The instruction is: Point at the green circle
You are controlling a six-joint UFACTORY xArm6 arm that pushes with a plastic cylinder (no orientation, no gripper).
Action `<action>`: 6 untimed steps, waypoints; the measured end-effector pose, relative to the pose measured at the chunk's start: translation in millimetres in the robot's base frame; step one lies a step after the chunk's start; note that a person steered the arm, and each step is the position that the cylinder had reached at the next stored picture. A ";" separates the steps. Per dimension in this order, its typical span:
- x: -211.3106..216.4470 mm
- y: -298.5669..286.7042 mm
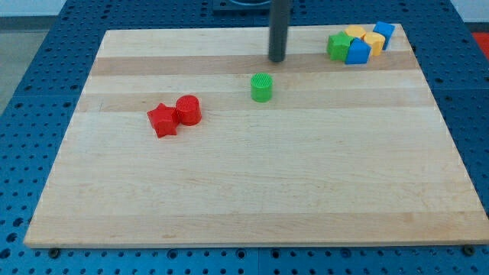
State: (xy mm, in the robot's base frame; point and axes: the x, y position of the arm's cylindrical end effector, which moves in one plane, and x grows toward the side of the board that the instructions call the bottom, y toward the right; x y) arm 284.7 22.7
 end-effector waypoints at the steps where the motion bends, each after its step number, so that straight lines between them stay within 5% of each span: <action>1: 14.8 -45.2; 3: 61.4 -72.7; 6: 75.9 -13.5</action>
